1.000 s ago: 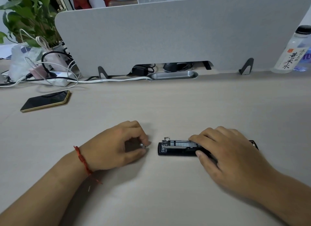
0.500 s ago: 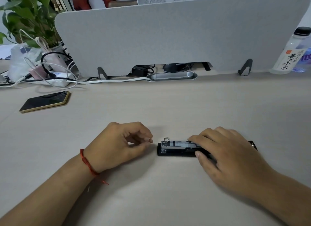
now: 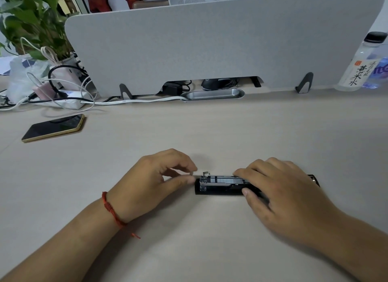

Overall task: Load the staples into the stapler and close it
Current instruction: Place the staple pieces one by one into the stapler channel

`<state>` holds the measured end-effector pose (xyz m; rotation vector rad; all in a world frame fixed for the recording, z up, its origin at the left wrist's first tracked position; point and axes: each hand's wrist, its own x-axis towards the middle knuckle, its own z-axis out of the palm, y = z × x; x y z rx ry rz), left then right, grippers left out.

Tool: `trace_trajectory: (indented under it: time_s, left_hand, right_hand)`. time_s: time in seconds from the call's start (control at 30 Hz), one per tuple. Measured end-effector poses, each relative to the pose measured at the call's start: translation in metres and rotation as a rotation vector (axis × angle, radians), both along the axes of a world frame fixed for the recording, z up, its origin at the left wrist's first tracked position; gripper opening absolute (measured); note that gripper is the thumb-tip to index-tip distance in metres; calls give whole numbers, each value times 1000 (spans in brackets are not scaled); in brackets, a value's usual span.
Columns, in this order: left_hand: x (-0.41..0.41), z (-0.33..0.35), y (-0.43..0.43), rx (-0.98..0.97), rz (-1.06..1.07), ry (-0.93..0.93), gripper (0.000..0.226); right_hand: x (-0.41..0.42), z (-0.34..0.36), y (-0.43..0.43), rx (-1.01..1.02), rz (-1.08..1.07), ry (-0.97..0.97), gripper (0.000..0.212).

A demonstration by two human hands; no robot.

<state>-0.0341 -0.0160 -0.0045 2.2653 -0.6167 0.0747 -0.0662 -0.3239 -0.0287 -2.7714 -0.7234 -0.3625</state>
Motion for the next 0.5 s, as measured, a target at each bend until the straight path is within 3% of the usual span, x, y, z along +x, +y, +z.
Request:
trace_trajectory:
  time_s: [0.5]
  left_hand:
    - [-8,0,-23,105,65,67,11]
  right_hand:
    - [0,1,1,-10,8,-15,33]
